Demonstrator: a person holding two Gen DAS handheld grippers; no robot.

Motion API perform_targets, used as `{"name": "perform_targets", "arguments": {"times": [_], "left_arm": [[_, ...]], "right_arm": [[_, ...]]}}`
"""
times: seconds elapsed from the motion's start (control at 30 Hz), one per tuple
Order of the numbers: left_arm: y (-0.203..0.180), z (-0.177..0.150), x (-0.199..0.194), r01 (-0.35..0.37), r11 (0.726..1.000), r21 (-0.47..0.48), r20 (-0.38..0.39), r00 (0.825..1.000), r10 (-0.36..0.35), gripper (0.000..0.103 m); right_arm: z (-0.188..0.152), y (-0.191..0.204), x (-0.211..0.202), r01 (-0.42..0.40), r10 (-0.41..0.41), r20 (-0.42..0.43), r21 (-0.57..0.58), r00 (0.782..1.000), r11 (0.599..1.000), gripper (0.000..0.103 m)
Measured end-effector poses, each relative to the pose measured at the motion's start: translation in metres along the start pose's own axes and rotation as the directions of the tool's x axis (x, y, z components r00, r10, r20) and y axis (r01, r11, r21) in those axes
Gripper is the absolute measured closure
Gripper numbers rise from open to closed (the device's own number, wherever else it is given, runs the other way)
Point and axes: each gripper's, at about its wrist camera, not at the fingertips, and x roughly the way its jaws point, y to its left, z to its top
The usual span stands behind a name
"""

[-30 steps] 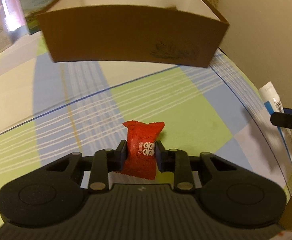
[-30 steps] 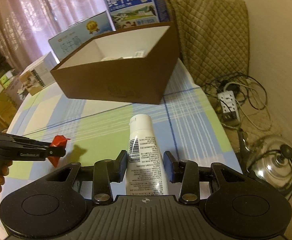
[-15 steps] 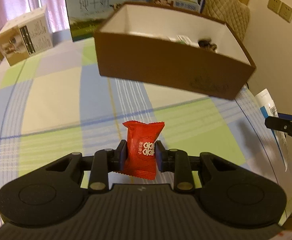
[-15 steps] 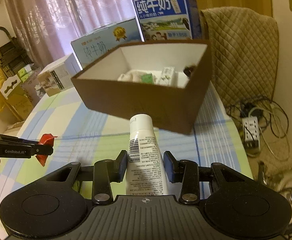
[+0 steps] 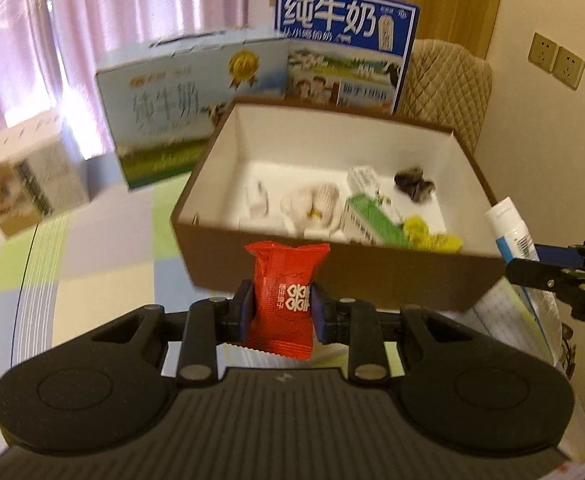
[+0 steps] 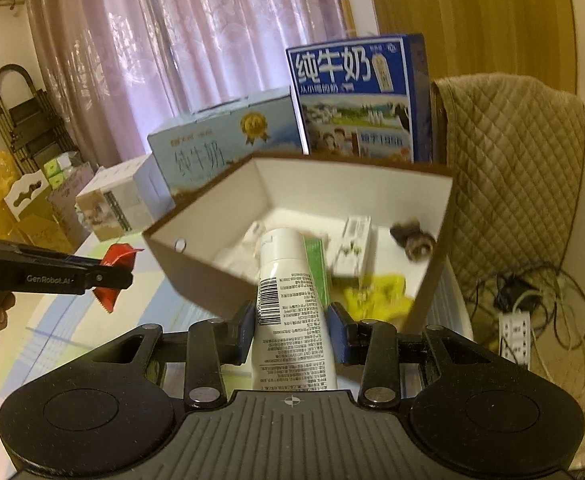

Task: Organize objects
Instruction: 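Carry the candy with the left tool while the right tool carries the tube to the box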

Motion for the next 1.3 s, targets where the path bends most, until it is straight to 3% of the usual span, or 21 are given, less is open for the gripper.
{"name": "perform_targets", "arguments": {"times": [0.47,1.3], "left_arm": [[-0.008,0.06,0.058,0.038,0.999,0.036,-0.003,0.999,-0.038,0.078],[-0.002,0.121,0.162,0.023,0.999,0.041,-0.091,0.996,-0.019,0.078]], "right_arm": [[0.051,-0.015,0.046,0.021,-0.02,0.015,-0.026,1.0,0.999,0.067],[0.106,-0.037,0.174,0.015,-0.023,-0.1,-0.086,0.995,0.996,0.067]]}}
